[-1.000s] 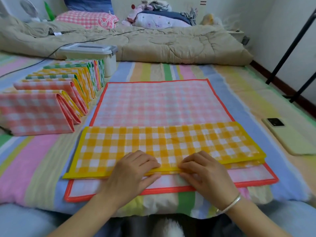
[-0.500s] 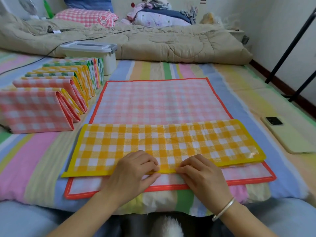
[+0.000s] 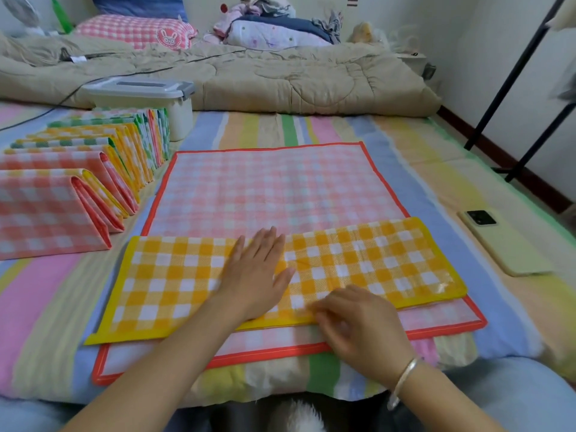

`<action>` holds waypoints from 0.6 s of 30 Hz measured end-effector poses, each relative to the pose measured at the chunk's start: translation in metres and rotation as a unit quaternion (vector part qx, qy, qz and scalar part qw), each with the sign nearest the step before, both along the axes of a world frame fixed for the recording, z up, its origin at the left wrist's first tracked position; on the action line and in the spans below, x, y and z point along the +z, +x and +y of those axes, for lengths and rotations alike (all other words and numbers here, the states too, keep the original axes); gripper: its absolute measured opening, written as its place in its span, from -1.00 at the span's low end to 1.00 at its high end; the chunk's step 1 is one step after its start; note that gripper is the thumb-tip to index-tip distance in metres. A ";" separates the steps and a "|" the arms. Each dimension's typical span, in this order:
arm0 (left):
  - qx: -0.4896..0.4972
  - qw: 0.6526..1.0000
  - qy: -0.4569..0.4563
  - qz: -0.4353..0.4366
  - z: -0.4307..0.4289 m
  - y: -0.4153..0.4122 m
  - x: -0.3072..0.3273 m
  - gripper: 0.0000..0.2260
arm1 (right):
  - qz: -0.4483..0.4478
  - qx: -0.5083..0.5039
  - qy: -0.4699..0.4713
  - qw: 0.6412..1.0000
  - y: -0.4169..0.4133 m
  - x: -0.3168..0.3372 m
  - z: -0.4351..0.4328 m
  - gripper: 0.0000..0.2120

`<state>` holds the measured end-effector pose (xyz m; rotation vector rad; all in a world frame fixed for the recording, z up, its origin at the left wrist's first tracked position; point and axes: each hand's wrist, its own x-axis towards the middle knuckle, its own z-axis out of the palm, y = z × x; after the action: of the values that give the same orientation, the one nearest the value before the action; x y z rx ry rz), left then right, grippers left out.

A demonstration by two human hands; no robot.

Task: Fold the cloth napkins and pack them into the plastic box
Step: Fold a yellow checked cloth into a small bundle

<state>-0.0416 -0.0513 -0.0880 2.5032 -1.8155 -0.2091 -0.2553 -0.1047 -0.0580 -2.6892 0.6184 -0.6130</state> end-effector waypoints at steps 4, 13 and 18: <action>0.002 1.000 -0.007 -0.019 -0.001 -0.002 -0.003 -0.14 | 0.004 -0.132 0.025 0.991 0.049 0.010 -0.034 -0.63; 0.010 0.999 -0.019 -0.047 0.002 -0.003 -0.011 -0.04 | 0.261 -0.204 0.053 0.942 0.046 -0.020 -0.091 -0.41; 0.015 0.995 -0.039 0.094 0.004 0.004 -0.003 -0.25 | 0.256 -0.317 0.087 0.909 0.005 -0.025 -0.121 -0.28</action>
<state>-0.0373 -0.0469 -0.0907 2.3671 -1.6792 -0.3538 -0.2499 -0.2254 -0.0835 -2.4424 1.6345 0.0448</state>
